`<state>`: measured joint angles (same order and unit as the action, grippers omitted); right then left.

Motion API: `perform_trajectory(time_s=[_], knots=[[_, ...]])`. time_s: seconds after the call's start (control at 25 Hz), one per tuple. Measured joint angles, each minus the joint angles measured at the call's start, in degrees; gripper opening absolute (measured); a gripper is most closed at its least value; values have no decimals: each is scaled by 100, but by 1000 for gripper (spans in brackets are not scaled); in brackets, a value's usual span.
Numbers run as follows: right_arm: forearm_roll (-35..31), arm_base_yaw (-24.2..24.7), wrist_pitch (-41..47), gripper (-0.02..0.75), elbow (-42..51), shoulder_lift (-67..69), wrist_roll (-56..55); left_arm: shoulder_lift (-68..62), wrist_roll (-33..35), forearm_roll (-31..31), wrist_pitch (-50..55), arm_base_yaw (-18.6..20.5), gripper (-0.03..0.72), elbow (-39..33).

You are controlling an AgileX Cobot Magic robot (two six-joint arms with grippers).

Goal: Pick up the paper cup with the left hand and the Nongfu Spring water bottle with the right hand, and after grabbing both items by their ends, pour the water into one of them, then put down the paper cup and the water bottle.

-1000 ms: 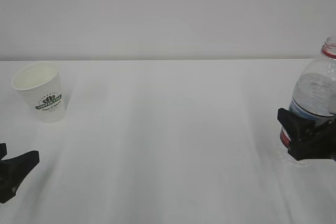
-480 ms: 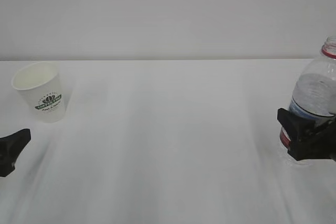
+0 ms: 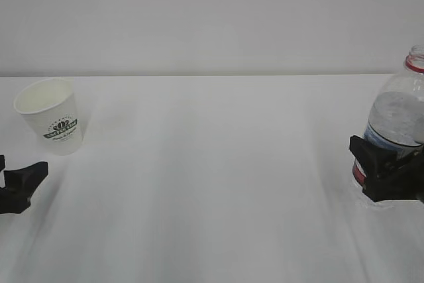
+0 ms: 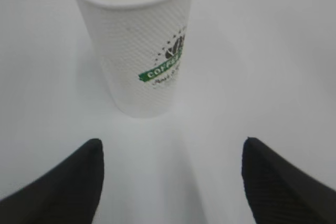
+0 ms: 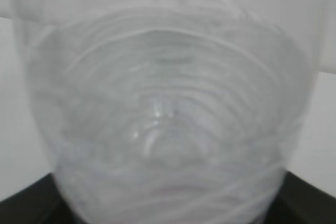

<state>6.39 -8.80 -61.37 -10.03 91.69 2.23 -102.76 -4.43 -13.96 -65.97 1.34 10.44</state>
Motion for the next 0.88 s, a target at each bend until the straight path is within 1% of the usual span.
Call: perform_trajectory(time_s=[0.12,0.32,0.36,0.44,0.56,0.64,0.76,0.88], knots=[[0,0,0,514,-11,0,0,0,-167,-564,0,463,589,153],[21,0,0,514,-93,0,0,-8,-865,-2121,0,1496,586,602],[29,0,0,514,-116,0,10,-22,-1048,-2403,0,1673,586,703],[59,0,-9,514,-119,0,10,-22,-1354,-2925,0,1884,586,939],[86,0,-9,514,-119,0,10,-78,-1527,-3368,0,1939,586,1207],[99,0,-9,514,-127,0,10,-168,-1569,-3523,0,1939,586,1286],[126,0,-9,514,-127,0,10,-275,-1562,-3563,0,1939,585,1311],[161,0,-9,514,-127,0,10,-426,-1536,-3416,0,1939,583,1311]])
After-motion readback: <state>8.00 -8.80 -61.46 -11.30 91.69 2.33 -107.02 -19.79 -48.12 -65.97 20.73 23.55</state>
